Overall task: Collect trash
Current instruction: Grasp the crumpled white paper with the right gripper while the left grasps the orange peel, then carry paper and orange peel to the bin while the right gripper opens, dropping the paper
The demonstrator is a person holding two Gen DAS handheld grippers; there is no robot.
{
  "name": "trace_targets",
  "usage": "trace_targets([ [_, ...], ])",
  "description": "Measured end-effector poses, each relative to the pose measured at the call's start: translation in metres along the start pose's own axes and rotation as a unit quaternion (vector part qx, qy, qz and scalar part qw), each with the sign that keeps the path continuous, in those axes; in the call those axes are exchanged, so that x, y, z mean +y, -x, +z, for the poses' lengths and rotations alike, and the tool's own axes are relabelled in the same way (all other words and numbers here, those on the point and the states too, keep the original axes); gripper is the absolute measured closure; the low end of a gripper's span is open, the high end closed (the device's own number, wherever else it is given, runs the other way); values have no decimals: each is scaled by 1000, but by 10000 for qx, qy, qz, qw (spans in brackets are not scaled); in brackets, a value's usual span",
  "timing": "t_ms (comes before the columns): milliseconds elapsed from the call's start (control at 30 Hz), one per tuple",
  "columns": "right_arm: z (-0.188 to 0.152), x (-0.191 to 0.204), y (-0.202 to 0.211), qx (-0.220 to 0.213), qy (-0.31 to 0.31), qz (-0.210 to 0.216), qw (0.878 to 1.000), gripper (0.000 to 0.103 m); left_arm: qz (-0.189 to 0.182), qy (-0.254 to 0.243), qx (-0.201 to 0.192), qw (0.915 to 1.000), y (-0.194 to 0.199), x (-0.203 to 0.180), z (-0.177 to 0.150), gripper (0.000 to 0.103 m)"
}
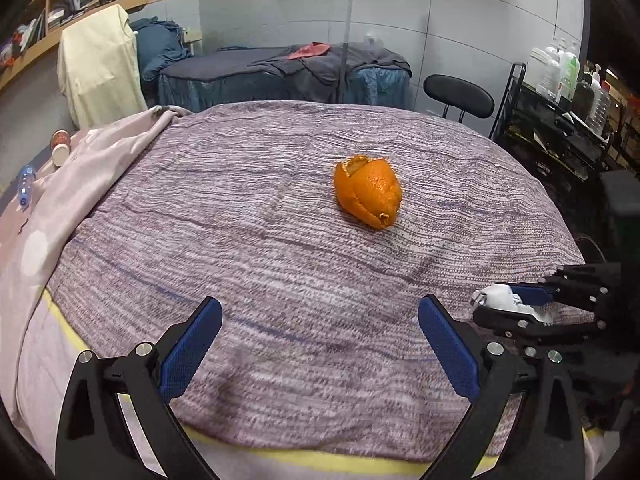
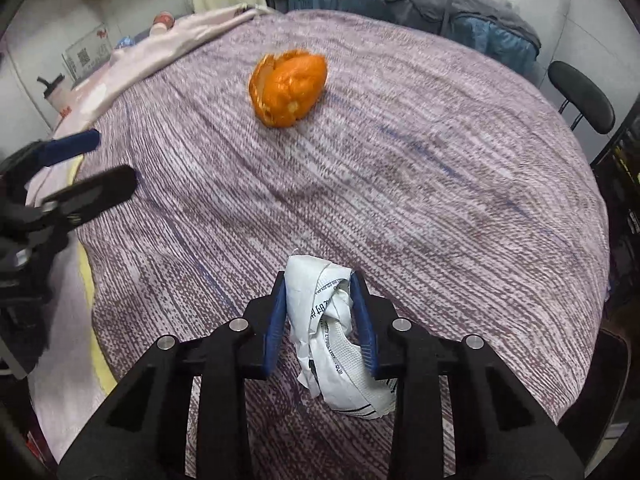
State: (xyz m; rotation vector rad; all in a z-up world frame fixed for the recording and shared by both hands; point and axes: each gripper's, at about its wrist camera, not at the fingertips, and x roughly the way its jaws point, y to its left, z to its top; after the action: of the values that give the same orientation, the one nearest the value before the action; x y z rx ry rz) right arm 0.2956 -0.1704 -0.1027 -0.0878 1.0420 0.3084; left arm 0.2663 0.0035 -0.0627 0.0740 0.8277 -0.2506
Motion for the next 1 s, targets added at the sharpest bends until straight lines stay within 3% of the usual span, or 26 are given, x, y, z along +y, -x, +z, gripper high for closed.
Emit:
trace_targets([
  [233,-12,-19,23,-613,-514,-28,9968,71,-92,23,176,9998,-31,-14,32,6],
  [667,-16,-25,31,-1064,-895,-74,9903,71,-20,20,431,9991,-88,-36,69,9],
  [867,-18,-28,33,-1148,-1036,-72,9879,71,45,80,447,9990,-100,-38,73,36],
  [933,-19,-31,33,-1183,-1118,-64,9866,71,38,48,392,9992,-99,-41,73,49],
  [1000,-22,-31,35,-1215,-1146,-72,9859,71,70,-38,347,9994,-95,-44,73,53],
])
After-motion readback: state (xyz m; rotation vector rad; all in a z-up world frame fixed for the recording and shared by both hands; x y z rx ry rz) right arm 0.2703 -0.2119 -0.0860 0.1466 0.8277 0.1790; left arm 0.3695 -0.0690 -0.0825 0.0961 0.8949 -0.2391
